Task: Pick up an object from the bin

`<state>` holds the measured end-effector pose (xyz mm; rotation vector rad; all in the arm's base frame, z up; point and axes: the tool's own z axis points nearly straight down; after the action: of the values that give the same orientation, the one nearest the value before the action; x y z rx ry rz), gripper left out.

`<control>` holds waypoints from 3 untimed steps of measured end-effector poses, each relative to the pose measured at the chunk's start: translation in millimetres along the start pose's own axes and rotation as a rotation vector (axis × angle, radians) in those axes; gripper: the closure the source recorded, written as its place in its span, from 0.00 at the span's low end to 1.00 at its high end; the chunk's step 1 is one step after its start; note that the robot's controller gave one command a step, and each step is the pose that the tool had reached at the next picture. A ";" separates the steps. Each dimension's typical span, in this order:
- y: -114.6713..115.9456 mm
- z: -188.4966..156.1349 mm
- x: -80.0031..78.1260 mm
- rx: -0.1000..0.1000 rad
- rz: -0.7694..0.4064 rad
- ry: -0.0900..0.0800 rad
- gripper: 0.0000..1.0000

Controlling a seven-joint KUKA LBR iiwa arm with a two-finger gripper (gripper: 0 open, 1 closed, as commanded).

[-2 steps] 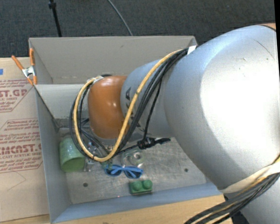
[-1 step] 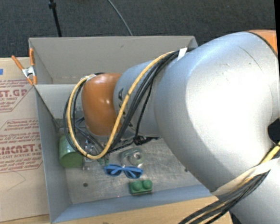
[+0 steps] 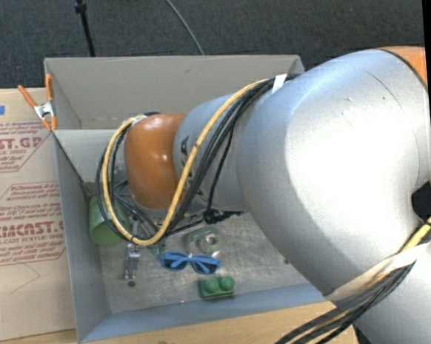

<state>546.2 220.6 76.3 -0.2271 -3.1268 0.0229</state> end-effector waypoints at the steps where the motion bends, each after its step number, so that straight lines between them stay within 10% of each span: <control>1: 7.8 -7.0 -18.0 0.003 0.017 0.000 0.00; 3: 4.4 5.0 -50.9 0.019 -0.320 0.000 0.00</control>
Offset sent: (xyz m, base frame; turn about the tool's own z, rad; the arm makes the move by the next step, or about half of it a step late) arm 0.0179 0.0143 0.0077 0.0096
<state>597.1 217.6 71.0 0.2737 -3.1186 0.0506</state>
